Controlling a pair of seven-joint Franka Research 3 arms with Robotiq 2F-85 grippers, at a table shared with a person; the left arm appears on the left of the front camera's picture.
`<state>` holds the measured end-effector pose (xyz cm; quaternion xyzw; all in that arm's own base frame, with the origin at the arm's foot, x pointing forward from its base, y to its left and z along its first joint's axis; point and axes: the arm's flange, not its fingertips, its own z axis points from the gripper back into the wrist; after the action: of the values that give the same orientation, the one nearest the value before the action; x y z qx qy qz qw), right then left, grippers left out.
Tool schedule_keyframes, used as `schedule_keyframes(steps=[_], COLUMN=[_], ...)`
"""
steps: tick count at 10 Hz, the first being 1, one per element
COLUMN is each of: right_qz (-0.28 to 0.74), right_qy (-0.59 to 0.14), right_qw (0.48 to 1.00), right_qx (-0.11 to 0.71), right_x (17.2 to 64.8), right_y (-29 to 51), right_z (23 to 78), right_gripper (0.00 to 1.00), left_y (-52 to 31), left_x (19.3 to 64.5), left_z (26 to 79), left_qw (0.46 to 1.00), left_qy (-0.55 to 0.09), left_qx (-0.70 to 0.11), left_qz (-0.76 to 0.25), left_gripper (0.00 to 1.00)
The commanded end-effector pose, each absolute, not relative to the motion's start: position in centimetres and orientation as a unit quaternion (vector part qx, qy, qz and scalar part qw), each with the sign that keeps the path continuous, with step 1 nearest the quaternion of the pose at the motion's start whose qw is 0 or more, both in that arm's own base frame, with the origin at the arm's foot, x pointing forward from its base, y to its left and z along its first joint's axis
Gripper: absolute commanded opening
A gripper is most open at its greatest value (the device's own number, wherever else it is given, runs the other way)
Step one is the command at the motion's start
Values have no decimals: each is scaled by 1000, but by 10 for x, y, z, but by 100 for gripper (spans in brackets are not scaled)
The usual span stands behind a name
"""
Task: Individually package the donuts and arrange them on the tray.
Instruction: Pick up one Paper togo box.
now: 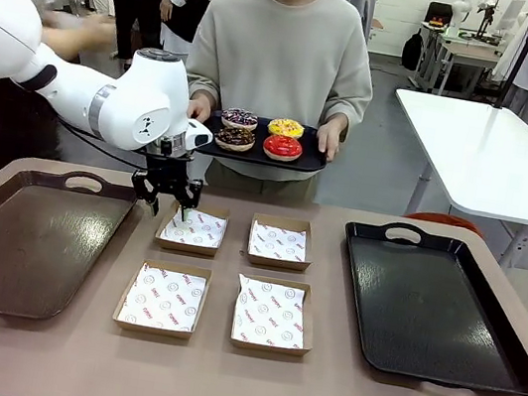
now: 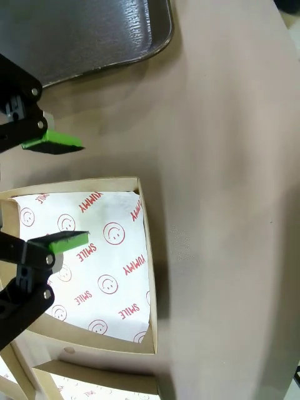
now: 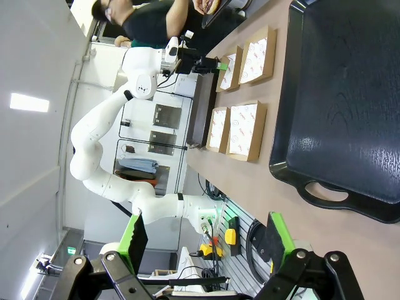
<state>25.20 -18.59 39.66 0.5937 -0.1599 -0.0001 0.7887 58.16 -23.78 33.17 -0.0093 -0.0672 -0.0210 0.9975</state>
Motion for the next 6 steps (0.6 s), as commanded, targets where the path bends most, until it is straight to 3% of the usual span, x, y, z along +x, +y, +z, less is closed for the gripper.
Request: schedule_keyframes(steps=[1,2,4,6], right_qz=[2,2,2,2], right_qy=[-161,-161,-161,-161], right_qw=[787,787,787,787], right_qx=[596,596,596,596], right_x=[251,251,251,251], right_y=[-186,-186,-186,-186], right_z=[397,397,397,397], right_gripper=[100,100,100,100], left_y=[-238,-237,-236,-235], left_x=[587,589,590,590], left_z=[330,329,328,329], left_qw=[998,998,999,999], left_qy=[-56,-51,-48,-47], left_qx=[-7,-8,-11,-16], left_qz=[-25,-24,-23,-21], left_gripper=[0,16,0,0])
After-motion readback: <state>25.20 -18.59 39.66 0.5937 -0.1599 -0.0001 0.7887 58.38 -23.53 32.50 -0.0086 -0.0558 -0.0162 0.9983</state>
